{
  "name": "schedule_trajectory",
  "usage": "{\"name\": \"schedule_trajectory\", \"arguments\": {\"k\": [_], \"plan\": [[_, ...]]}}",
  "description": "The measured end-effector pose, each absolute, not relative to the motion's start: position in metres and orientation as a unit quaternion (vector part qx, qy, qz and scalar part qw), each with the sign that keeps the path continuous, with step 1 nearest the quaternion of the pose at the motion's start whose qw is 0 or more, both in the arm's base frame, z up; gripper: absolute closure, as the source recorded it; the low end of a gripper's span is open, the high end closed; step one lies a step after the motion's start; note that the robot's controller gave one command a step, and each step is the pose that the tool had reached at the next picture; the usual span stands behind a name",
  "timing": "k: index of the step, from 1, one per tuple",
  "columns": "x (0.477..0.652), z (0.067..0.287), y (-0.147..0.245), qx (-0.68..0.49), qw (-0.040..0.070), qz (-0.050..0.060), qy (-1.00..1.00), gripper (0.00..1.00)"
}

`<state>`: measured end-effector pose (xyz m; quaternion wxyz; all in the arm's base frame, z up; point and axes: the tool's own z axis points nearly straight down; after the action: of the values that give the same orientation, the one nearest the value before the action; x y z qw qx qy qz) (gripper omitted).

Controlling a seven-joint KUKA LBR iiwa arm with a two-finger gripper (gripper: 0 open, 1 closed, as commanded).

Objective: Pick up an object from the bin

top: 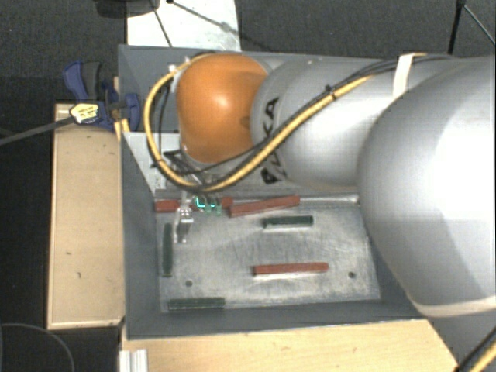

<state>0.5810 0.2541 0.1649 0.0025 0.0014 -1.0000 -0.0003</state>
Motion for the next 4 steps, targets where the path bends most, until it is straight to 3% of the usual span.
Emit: {"name": "schedule_trajectory", "arguments": {"k": [1, 2, 3, 4], "plan": [[0.583, 0.169, 0.253, -0.001, -0.001, -0.001, -1.0, 0.0], [0.587, 0.132, 0.25, 0.056, -0.003, -0.001, -0.998, 0.0], [0.588, 0.084, 0.244, 0.185, -0.002, -0.001, -0.983, 0.0], [0.585, 0.072, 0.252, 0.117, -0.003, -0.004, -0.993, 0.0]]}}
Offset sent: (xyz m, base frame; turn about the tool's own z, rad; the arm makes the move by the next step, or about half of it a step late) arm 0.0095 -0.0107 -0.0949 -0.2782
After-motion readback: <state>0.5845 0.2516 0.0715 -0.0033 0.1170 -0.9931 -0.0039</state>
